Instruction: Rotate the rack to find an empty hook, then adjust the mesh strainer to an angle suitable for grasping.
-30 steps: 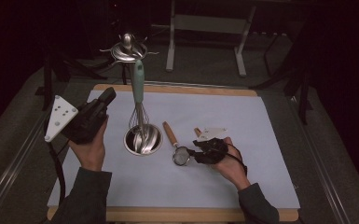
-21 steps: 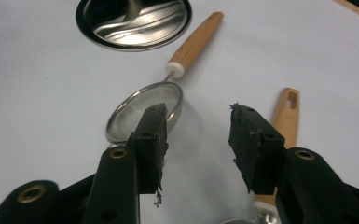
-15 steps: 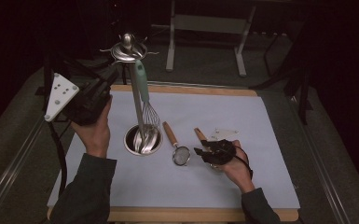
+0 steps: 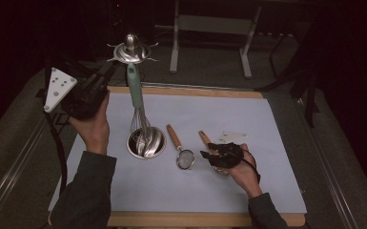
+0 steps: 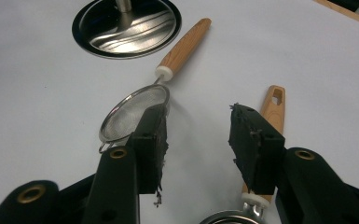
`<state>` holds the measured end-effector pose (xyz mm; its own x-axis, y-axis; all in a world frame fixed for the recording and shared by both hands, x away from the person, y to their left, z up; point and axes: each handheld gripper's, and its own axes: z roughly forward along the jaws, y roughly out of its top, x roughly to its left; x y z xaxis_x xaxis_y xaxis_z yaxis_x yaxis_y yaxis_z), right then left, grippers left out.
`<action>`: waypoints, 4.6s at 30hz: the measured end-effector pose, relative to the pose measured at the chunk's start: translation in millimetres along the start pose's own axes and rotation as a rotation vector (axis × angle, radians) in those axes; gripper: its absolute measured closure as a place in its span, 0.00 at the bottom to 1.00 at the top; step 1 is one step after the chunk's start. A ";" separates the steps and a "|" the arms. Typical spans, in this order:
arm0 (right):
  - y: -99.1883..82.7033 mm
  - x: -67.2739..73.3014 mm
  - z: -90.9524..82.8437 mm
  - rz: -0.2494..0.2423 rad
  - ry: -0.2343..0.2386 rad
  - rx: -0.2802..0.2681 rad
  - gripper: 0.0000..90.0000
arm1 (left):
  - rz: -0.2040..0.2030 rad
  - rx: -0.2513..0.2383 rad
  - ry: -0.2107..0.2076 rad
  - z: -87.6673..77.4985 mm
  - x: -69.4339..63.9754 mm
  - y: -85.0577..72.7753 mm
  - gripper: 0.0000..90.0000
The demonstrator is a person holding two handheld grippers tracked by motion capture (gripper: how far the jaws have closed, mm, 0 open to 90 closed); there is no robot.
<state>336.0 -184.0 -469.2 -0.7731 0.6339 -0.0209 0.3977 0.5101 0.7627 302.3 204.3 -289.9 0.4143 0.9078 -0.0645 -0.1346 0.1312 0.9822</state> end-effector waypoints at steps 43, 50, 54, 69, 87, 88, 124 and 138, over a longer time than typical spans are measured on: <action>-3.9 -6.2 -4.6 0.002 -0.024 0.003 0.62 | 0.029 0.148 0.093 9.1 32.6 -13.2 0.99; -4.8 -6.6 -4.6 0.007 -0.027 0.002 0.62 | 0.023 0.185 0.108 5.2 40.7 -26.4 0.99; -4.8 -5.6 -3.9 0.000 -0.029 0.007 0.62 | 0.026 0.194 0.112 4.9 42.2 -28.4 0.99; -5.8 -6.3 -4.6 0.001 -0.033 0.011 0.62 | 0.025 0.311 0.114 -15.7 50.1 -80.8 0.95; -7.1 -6.5 -1.8 0.007 -0.024 0.023 0.61 | -0.021 0.462 0.103 -57.1 43.5 -175.0 0.91; -7.1 -6.6 -1.8 0.007 -0.023 0.023 0.62 | -0.022 0.475 0.103 -58.9 43.4 -180.0 0.91; 10.6 7.4 20.2 0.020 -0.022 0.076 0.70 | 0.024 0.694 0.148 -72.0 40.3 -238.2 0.83; 49.9 12.8 72.5 0.005 0.016 0.193 0.68 | 0.027 0.683 0.157 -73.1 39.3 -238.2 0.81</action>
<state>381.8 -108.2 -478.3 -0.7779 0.6284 -0.0061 0.4878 0.6100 0.6245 284.9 237.8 -539.3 0.2771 0.9607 -0.0131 0.4740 -0.1248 0.8716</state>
